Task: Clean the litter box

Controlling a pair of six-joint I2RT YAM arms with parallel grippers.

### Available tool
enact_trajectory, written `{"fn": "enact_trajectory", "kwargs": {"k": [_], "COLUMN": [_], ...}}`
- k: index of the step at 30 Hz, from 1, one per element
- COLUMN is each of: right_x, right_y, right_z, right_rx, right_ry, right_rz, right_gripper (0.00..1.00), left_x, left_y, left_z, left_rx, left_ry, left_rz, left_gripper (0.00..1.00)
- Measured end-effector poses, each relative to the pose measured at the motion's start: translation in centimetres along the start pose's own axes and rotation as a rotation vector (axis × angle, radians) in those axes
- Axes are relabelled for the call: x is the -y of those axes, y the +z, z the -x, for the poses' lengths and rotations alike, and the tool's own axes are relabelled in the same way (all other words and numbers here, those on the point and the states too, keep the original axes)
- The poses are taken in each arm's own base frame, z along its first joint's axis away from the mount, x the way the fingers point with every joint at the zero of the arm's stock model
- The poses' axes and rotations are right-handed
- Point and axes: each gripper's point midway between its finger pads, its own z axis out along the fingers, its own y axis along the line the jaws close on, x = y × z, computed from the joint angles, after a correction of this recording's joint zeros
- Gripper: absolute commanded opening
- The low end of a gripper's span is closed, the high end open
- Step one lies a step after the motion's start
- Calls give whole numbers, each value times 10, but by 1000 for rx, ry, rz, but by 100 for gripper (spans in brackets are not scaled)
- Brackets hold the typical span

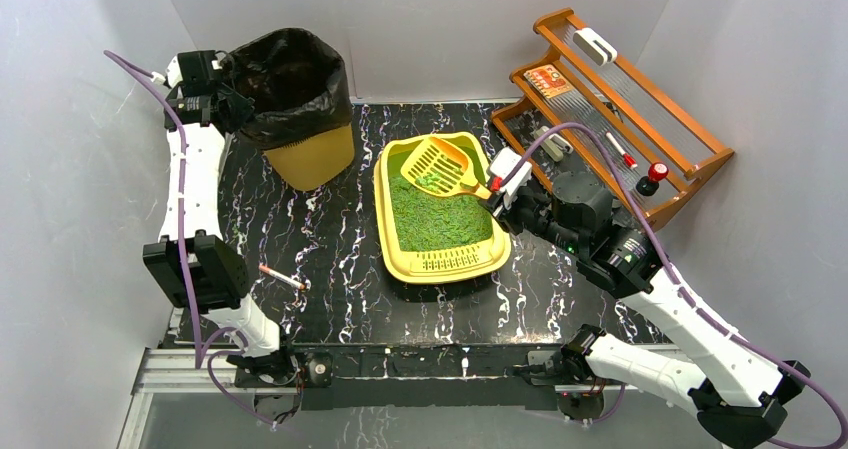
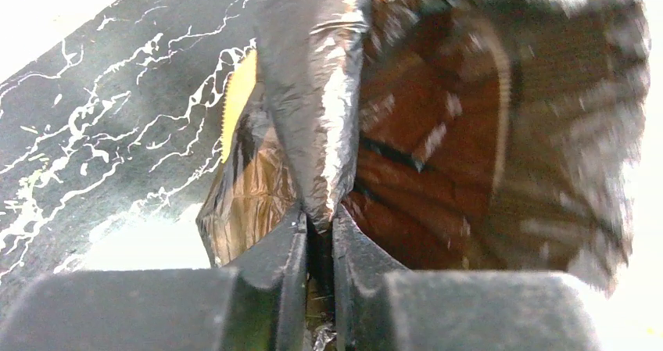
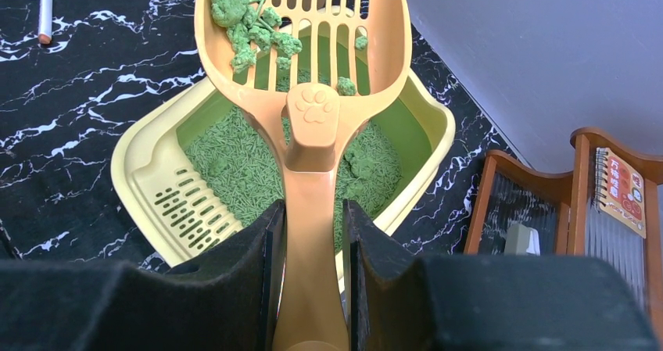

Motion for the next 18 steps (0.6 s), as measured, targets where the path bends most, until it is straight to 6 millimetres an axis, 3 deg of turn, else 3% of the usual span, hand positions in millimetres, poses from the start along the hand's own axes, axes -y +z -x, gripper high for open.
{"fn": "enact_trajectory", "kwargs": {"k": [13,18], "right_x": [-2,-2], "right_y": [2,7], "right_z": [1,1], "right_rx": [4,-12], "right_ry": [1,2], "right_rz": [14,19], "right_gripper": [0,0], "left_x": [-7,-7], "left_y": [-1,-13], "left_z": [4,7], "left_rx": [-32,-57], "left_ry": [78,127], "left_rz": [54,75], "left_gripper": [0,0]}}
